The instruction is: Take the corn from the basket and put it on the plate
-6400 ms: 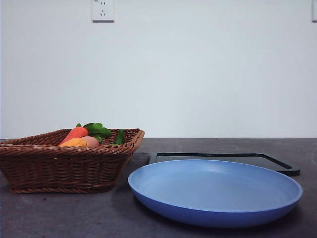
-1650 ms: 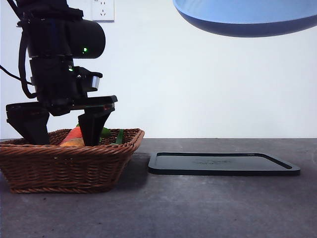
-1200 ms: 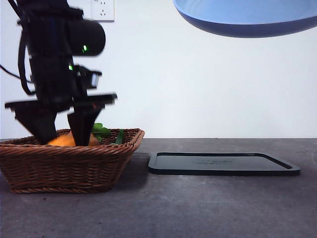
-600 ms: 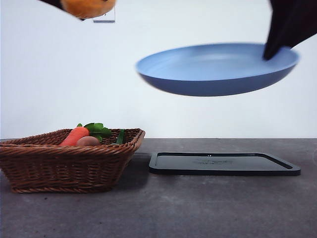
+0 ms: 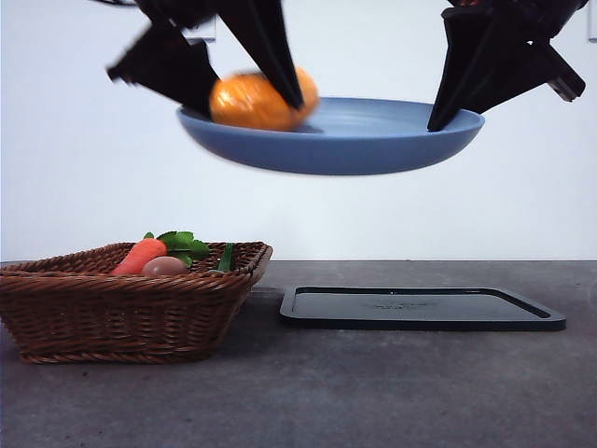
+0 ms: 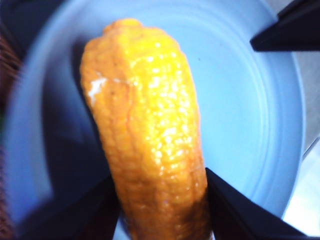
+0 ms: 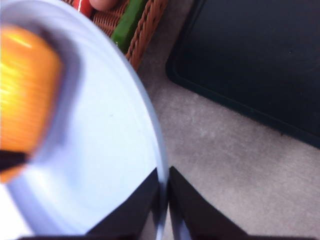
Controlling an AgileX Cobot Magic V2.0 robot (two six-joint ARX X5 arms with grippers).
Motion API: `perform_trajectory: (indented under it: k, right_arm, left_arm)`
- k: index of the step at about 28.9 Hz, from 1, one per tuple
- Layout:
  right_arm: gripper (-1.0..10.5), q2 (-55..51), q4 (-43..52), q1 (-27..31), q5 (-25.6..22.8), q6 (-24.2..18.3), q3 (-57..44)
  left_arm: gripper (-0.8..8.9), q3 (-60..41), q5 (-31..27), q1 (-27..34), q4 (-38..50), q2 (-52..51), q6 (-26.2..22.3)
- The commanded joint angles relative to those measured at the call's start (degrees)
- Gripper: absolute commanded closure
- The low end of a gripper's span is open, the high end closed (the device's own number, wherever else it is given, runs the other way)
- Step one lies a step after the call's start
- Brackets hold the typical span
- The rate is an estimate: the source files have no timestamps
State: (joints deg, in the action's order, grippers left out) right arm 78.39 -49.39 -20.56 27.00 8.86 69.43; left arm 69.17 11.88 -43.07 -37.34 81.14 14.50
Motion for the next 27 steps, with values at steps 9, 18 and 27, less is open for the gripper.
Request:
perform_trajectory:
  k: [9, 18, 27]
  right_arm:
    - [9.4, 0.7, 0.6, -0.2, 0.6, 1.1, 1.2]
    - [9.5, 1.0, 0.5, -0.2, 0.7, 1.0, 1.2]
    - [9.4, 2.6, -0.3, -0.2, 0.4, 1.0, 1.1]
  left_arm:
    - [4.86, 1.3, -0.3, -2.7, 1.1, 6.4, -1.1]
    - [4.18, 1.4, -0.5, -3.0, 1.0, 6.4, -1.2]
    - [4.1, 5.2, -1.0, -3.0, -3.6, 4.3, -2.1]
